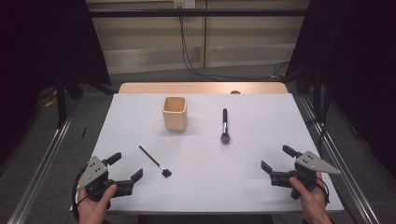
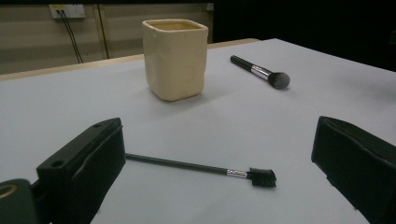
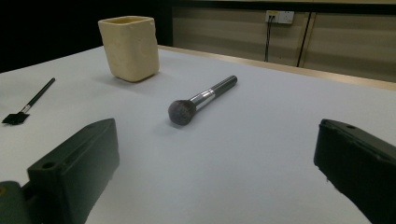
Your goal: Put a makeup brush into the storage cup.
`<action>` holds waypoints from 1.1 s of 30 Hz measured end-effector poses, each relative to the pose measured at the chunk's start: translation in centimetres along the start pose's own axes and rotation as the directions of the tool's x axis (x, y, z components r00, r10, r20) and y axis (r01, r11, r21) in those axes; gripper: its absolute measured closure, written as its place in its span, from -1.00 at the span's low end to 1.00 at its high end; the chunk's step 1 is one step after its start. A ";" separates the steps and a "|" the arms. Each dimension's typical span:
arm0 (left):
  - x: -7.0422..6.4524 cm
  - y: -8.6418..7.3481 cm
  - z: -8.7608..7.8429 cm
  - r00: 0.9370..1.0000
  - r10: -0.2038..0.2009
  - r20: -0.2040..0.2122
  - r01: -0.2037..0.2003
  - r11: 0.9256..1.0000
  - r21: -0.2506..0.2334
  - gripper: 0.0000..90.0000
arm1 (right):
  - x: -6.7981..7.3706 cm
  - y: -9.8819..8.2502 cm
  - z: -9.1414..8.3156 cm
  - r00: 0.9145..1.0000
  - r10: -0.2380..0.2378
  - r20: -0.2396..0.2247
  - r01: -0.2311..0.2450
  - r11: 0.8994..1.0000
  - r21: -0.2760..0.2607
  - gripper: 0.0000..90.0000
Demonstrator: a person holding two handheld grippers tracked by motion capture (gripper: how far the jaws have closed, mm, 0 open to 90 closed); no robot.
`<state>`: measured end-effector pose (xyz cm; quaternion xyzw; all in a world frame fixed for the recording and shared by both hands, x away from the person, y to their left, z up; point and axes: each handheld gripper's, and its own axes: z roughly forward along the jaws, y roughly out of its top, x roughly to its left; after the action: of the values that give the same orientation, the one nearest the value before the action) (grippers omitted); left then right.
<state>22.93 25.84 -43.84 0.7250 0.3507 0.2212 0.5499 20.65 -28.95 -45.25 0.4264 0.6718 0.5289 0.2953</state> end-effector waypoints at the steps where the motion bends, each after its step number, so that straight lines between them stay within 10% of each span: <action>1: 0.0 0.0 0.0 1.000 0.001 -0.001 -0.001 1.000 0.000 -0.94 | 0.0 0.0 0.0 1.000 0.000 -0.001 0.000 1.000 0.002 -1.00; 33: -0.4 0.9 0.1 0.998 0.051 0.034 -0.050 0.998 -0.026 -0.94 | 0.2 -0.1 0.2 1.000 0.007 -0.016 -0.007 1.000 0.002 -1.00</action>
<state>23.00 25.32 -43.04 0.7305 0.3198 0.2269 0.5592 20.73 -28.65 -45.37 0.4247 0.6730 0.5328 0.2878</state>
